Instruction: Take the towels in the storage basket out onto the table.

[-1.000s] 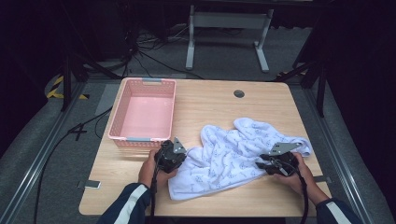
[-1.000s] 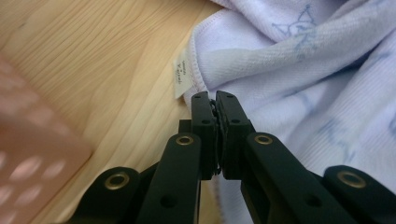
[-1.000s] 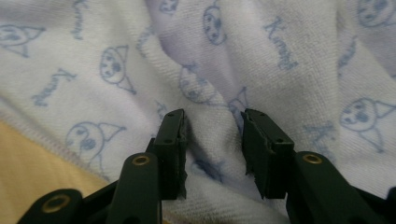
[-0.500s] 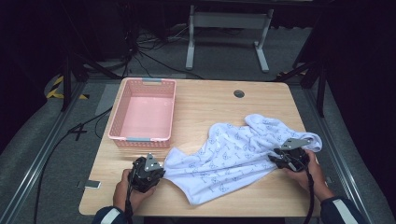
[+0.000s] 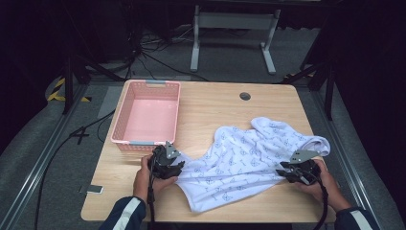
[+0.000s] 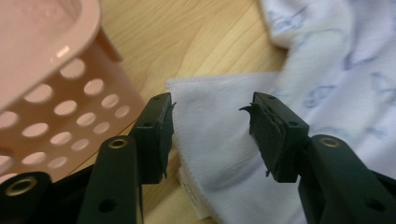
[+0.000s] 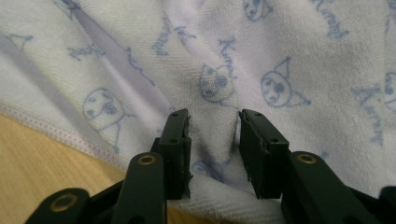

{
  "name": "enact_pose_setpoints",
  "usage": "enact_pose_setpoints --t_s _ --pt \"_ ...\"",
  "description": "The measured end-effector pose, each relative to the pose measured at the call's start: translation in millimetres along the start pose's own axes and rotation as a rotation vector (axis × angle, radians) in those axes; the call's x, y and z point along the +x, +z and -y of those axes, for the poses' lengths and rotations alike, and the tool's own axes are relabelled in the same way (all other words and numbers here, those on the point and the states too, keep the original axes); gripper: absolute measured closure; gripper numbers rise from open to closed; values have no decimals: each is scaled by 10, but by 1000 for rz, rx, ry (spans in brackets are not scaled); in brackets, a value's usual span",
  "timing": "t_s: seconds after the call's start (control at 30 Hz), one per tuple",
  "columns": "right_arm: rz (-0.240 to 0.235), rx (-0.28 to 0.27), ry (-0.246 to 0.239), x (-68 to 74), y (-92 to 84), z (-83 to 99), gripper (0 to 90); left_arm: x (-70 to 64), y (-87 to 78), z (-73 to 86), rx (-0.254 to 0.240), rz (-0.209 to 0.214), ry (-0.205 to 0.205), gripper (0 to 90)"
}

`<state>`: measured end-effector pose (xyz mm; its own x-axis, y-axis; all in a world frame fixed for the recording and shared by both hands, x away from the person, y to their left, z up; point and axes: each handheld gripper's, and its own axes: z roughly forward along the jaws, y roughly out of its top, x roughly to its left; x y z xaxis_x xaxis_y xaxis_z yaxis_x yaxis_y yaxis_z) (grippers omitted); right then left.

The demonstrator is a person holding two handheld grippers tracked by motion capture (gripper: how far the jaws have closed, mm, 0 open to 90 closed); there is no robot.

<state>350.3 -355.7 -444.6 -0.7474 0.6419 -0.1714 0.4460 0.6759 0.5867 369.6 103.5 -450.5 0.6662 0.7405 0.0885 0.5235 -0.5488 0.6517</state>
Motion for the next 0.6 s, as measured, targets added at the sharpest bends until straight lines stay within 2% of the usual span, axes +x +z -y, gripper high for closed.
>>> enact_pose_setpoints --t_s 0.03,0.1,0.13,0.17,0.2,0.27,0.37,0.4,0.43,0.47,0.5,0.53,0.57,0.6 --pt "-9 2 3 1 -13 12 624 33 51 21 15 21 -29 532" --pt "-20 -2 8 -14 -20 30 618 77 89 53 30 44 -55 589" --pt "-26 -2 12 -21 -23 35 617 108 83 77 19 82 -71 623" --pt "-30 -3 14 -36 -25 45 616 121 60 85 35 101 -57 730" --pt "-31 -3 22 -41 -27 52 616 118 30 92 54 89 -32 802" --pt "-35 -4 37 -56 -36 66 615 123 -31 146 66 55 -16 853" --pt "-38 -7 54 -96 -44 96 596 222 -172 297 42 18 -81 864" --pt "-39 -7 64 -104 -48 103 592 297 -255 367 32 2 -96 864" --pt "-39 -9 72 -111 -49 111 591 347 -326 453 16 3 -146 865" --pt "-41 -10 74 -115 -51 114 590 390 -374 521 3 -9 -164 877" --pt "-41 -10 74 -115 -51 114 590 390 -374 521 3 -9 -164 877" --pt "-40 -9 75 -116 -50 114 588 426 -421 604 -15 8 -200 877" --pt "-40 -8 77 -115 -51 112 588 436 -443 644 -20 23 -214 876" --pt "-39 -7 77 -114 -51 111 589 418 -469 694 -6 37 -214 876"
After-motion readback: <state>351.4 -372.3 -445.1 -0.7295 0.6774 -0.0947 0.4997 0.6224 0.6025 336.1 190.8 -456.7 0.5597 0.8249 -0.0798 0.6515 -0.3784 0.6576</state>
